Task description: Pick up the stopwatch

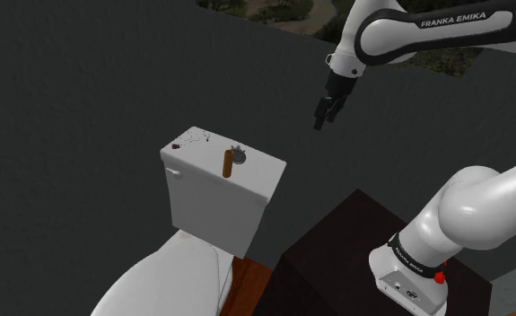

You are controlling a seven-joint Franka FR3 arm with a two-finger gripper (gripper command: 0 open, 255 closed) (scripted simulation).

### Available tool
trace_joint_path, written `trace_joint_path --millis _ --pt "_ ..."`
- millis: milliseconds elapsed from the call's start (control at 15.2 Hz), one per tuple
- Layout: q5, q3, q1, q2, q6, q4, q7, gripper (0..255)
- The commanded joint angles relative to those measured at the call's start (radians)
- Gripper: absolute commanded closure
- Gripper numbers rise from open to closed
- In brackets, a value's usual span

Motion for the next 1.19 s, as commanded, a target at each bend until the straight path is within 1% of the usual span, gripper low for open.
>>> trace_joint_path --millis 0,264,594,858,1122 --pt "0.001 0.003 0.009 0.067 0.07 0.009 -0.015 0" --pt "0.002 0.008 0.025 0.21 0.193 0.049 -0.047 0" --pt "0.003 0.018 0.041 0.394 0.322 0.128 -0.084 0" --pt "-0.001 0.029 0.051 0.543 0.403 0.215 -0.109 0" --pt "-0.01 0.04 0.061 0.692 0.465 0.321 -0.13 0"
